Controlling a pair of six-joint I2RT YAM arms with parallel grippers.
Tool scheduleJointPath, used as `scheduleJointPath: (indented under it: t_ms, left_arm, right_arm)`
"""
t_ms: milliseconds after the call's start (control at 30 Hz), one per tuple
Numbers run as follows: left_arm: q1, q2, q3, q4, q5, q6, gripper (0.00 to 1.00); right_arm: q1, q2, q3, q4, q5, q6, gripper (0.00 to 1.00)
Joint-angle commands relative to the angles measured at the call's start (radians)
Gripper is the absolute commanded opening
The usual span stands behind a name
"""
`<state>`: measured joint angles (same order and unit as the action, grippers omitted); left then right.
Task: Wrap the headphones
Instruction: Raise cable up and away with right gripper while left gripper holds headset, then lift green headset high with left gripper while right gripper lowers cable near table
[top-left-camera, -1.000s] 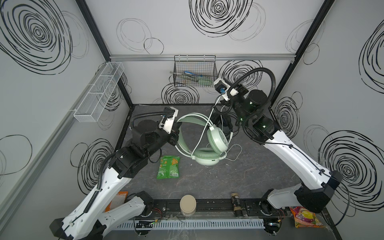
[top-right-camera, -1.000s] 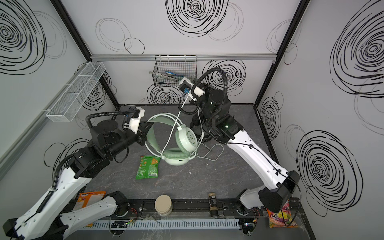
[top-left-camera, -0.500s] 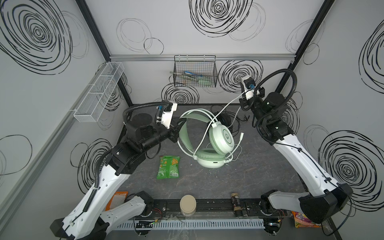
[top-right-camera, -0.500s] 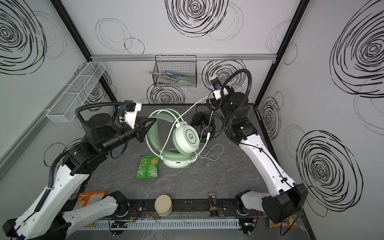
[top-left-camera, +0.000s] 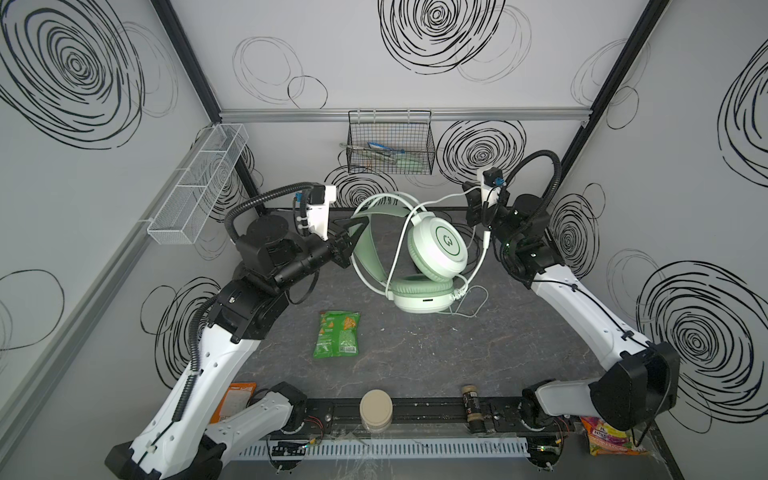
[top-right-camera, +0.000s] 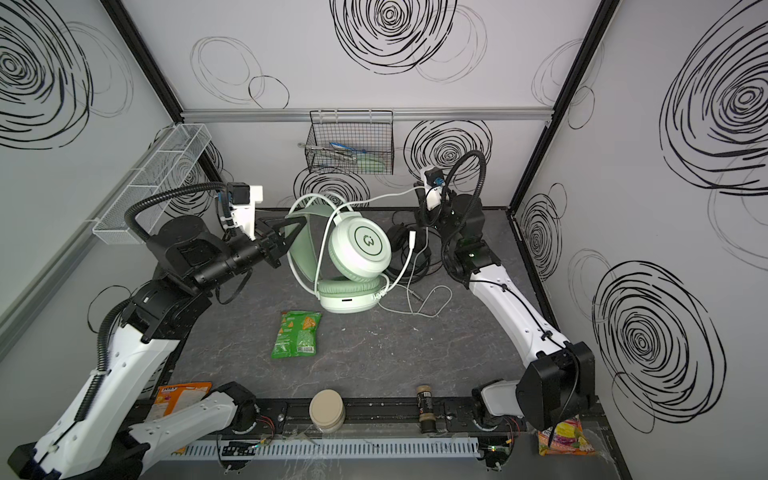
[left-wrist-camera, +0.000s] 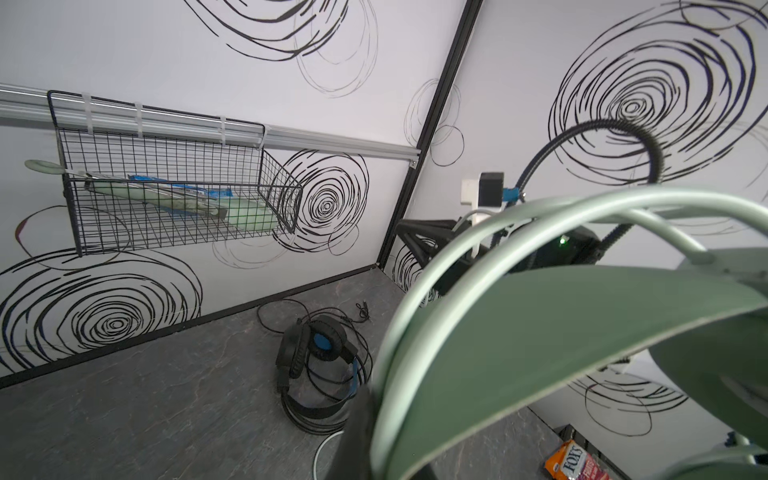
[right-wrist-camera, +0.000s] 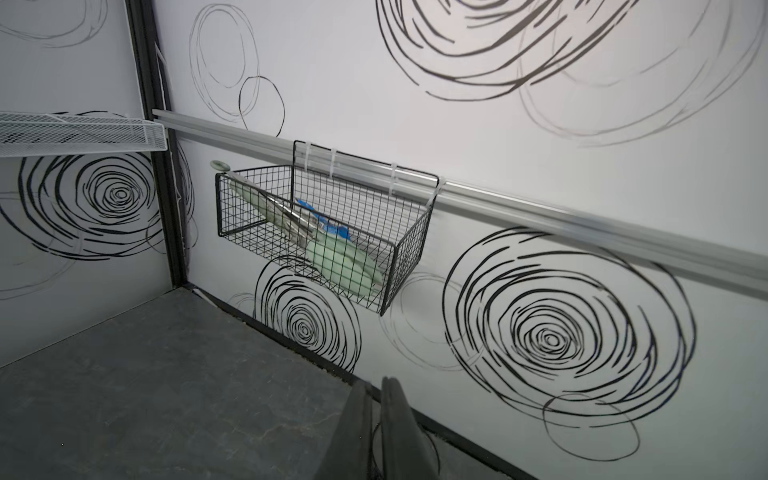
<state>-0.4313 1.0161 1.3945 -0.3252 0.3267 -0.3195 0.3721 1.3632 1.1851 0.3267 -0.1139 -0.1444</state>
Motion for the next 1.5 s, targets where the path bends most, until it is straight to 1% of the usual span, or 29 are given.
scheduleJointPath:
  t_ms: [0,200,400,600,700,767,900,1033,1133,1333,1467]
  left_arm:
    - [0.027,0.007,0.069,0.180,0.037,-0.130,0.00]
    - [0.064,0.021,0.093,0.212,0.041,-0.189,0.00]
    - [0.117,0.026,0.096,0.245,0.048,-0.264,0.00]
    - [0.139,0.044,0.124,0.243,0.032,-0.293,0.00]
    - [0.154,0.050,0.122,0.257,0.023,-0.335,0.00]
    - [0.174,0.057,0.118,0.268,0.014,-0.386,0.00]
    - [0.224,0.059,0.093,0.315,0.000,-0.499,0.00]
    - [0.254,0.065,0.064,0.338,-0.021,-0.561,0.00]
    - [0.260,0.069,0.029,0.367,-0.033,-0.609,0.00]
    - [0.260,0.082,-0.006,0.380,-0.110,-0.665,0.00]
    - [0.261,0.096,-0.012,0.420,-0.136,-0.697,0.00]
  right_arm:
    - [0.004,0.008,-0.030,0.062,-0.060,0.097,0.09]
    - [0.025,0.031,-0.084,0.078,-0.100,0.145,0.02]
    - [0.055,0.034,-0.153,0.108,-0.129,0.190,0.01]
    - [0.078,0.015,-0.210,0.128,-0.161,0.215,0.00]
    - [0.097,0.008,-0.242,0.142,-0.185,0.233,0.00]
    - [0.118,0.005,-0.256,0.148,-0.197,0.238,0.01]
    - [0.163,-0.003,-0.277,0.150,-0.205,0.236,0.02]
    - [0.218,-0.024,-0.308,0.139,-0.224,0.222,0.02]
    - [0.266,-0.042,-0.333,0.128,-0.230,0.203,0.03]
    - [0.380,-0.079,-0.350,0.055,-0.235,0.118,0.03]
    - [0.418,-0.112,-0.388,0.026,-0.234,0.105,0.02]
